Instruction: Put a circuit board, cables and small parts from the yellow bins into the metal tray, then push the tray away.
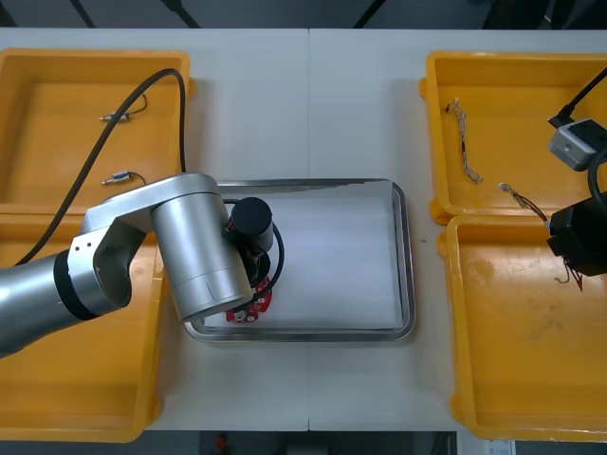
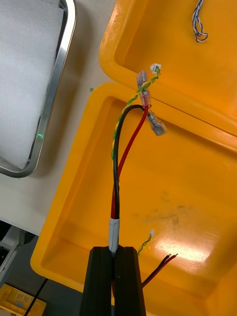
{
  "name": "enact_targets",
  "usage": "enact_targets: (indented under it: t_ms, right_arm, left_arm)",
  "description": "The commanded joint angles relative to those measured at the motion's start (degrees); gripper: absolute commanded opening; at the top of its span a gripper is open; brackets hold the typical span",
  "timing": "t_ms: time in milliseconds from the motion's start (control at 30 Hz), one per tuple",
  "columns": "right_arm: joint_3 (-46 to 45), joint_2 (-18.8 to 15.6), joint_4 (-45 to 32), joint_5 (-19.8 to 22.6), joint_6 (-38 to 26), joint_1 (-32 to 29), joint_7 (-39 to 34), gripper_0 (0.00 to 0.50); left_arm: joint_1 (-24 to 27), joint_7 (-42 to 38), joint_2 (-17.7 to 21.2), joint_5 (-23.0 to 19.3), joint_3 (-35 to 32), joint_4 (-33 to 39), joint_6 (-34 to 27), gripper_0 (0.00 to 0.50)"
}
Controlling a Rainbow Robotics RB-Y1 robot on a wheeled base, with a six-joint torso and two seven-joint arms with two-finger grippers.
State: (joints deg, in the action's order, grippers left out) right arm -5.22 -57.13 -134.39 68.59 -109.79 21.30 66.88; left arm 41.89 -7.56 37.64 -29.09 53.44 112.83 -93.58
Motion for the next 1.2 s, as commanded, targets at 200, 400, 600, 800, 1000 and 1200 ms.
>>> enact_targets:
  t_ms: [200,400,600,800,1000,1200]
  right_arm:
    - [0.12,-2.20,-1.31,-0.03,-0.21,1.55,1.94,0.000]
    - [0.12,-2.20,-1.31,-0.03,-0.21,1.55,1.94,0.000]
    - [0.12,-2.20,-1.31,-0.03,-0.21,1.55,1.94,0.000]
    - [0.12,-2.20,-1.31,-0.03,-0.21,1.55,1.94,0.000]
    - [1.61,-2.02,-0.96,-0.03,-0.21,0.94,1.94,0.000]
    - [3.72,-2.90,-0.96,0.23,-0.21,1.99,1.41,0.000]
  left_arm:
    - [3.99,-0.35,1.12,-2.64,-3.70,2.31,-0.64,0.357]
    - [6.10,0.27,2.97,-8.88,-11.17,6.00,-6.26,0.392]
    - [9.00,1.67,8.24,-18.37,-18.64,8.46,-10.48,0.500]
    - [9.70,7.21,14.57,-28.04,-26.11,8.46,-10.39,0.500]
    - [9.70,12.57,22.57,-36.92,-30.86,5.03,-7.84,0.500]
    - [9.70,18.28,29.95,-42.72,-31.65,-0.68,-3.01,0.500]
